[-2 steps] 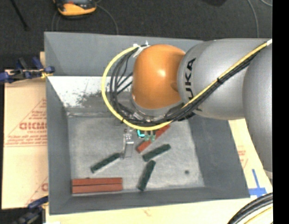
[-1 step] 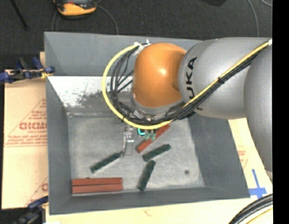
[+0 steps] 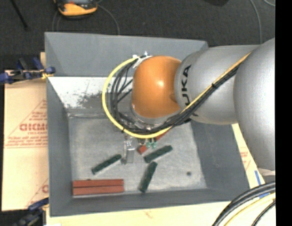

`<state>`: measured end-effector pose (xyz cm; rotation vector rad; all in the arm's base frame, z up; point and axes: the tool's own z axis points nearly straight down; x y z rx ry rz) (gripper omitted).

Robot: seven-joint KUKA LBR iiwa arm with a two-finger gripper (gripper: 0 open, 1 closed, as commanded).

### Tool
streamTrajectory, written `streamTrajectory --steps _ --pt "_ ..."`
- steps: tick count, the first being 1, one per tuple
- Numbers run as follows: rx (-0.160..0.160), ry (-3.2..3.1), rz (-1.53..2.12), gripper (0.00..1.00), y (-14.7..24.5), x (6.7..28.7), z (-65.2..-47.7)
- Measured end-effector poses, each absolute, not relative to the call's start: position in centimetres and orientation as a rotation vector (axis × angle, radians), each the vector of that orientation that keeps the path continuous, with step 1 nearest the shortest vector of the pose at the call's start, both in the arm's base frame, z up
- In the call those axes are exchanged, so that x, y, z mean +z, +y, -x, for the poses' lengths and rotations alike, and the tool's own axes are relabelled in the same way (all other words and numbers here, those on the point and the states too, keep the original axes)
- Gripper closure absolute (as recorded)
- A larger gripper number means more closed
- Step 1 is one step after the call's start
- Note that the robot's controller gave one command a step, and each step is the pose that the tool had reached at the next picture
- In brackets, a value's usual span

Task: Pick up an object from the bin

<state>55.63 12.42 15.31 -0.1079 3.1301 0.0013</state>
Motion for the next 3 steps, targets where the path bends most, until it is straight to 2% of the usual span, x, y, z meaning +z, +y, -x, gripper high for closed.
streamTrajectory --steps 1,2,3 --pt "0.002 3.1 0.49 1.0 10.77 7.06 -53.97" --pt "0.003 3.101 0.487 0.0 10.79 7.06 -53.96" --pt "0.003 3.101 0.487 0.0 10.77 7.06 -53.97"
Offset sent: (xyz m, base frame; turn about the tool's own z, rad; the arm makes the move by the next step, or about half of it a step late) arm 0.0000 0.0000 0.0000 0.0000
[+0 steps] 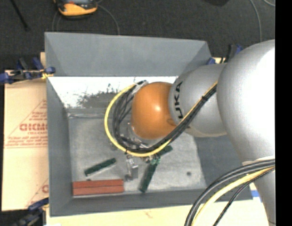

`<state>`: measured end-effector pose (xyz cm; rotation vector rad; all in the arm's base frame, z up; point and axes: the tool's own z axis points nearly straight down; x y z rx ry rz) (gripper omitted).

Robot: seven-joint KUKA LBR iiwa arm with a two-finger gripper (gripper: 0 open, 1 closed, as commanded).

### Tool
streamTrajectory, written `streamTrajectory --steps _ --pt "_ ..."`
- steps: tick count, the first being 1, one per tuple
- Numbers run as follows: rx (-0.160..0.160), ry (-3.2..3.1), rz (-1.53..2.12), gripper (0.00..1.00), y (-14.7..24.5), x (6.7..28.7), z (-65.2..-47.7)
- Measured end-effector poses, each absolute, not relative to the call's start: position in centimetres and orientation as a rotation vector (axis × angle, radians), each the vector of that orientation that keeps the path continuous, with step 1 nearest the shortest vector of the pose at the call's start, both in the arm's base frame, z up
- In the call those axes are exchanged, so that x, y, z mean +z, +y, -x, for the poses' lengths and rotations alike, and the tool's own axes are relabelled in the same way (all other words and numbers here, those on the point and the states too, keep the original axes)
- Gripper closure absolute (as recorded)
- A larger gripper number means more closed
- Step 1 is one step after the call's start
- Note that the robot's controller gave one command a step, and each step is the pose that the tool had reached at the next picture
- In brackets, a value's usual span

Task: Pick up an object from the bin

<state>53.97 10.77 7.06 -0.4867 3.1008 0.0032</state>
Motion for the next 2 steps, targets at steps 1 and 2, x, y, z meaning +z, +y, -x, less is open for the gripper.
streamTrajectory --steps 1,2 --pt "-0.007 3.115 0.417 0.0 14.7 8.4 -52.0" --pt "0.004 3.076 0.606 1.0 16.7 7.2 -53.8"
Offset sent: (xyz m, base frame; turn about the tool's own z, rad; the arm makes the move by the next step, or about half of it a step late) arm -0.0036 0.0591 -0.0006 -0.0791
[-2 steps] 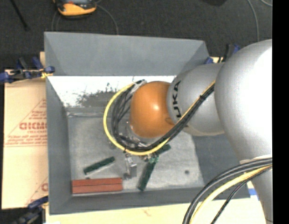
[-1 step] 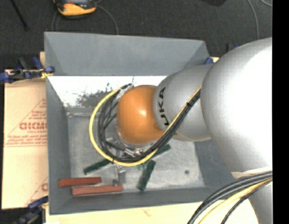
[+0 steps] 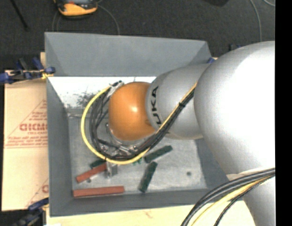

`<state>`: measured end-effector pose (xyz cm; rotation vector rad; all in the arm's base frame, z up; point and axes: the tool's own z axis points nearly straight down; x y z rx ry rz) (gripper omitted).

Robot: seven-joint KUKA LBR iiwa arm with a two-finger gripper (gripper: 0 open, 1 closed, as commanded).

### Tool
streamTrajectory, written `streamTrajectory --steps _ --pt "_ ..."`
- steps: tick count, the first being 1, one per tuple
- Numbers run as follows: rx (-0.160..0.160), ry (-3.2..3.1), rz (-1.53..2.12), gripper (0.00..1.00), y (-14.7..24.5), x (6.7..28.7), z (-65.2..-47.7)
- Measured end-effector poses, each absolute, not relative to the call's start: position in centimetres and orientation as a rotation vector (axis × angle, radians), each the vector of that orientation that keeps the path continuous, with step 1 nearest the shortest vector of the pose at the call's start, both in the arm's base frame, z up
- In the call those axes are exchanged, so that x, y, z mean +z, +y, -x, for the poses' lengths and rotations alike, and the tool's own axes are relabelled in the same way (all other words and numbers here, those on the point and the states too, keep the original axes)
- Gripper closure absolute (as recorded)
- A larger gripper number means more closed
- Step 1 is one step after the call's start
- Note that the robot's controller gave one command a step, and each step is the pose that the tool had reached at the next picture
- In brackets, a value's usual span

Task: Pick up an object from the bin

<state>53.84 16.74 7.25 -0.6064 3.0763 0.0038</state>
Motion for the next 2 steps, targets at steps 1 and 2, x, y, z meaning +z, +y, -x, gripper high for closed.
streamTrajectory --steps 1,2 --pt "0.004 3.077 0.605 1.0 16.7 7.2 -53.8" --pt "0.001 3.072 0.634 1.0 18.2 21.0 -51.1"
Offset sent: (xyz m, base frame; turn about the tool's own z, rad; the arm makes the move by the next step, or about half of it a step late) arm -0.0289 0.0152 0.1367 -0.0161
